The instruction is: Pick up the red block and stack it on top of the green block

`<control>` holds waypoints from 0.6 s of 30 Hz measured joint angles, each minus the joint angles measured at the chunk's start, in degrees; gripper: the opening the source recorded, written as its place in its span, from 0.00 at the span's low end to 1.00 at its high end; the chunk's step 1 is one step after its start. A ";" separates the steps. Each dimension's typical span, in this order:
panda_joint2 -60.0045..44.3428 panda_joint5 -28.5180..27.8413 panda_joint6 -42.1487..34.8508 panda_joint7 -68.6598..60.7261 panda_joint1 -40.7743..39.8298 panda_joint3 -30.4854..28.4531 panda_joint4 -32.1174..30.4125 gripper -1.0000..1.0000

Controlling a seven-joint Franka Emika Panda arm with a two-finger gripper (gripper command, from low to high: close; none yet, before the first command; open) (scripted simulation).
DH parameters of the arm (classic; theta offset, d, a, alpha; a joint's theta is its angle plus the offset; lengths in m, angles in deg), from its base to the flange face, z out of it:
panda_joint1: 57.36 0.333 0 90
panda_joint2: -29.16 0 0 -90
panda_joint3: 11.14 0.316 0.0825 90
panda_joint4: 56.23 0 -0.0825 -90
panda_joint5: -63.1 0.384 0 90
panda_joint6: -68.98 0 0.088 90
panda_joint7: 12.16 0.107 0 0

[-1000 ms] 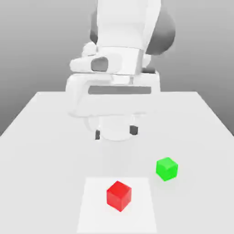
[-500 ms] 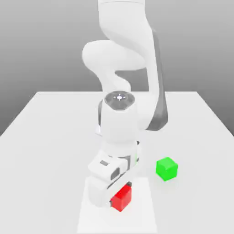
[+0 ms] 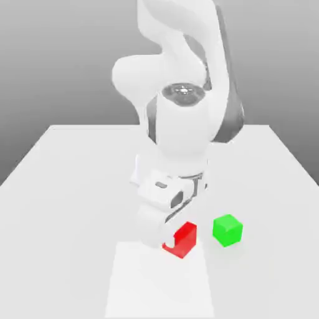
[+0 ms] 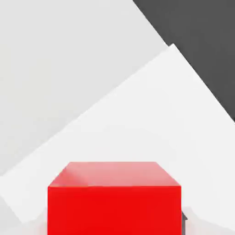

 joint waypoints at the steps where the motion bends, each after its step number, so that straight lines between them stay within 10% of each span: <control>1: 1.65 0.43 -0.47 3.04 0.82 1.23 -1.18 0.00; 8: 12.15 6.43 -2.79 21.28 8.42 10.73 -9.17 0.00; 16: -1.14 0.89 10.75 27.37 6.57 12.59 -9.48 0.00; 17: -2.77 -0.26 12.33 28.15 6.43 12.34 -9.45 1.00; 18: -2.77 -0.26 12.33 28.15 6.50 12.33 -9.45 1.00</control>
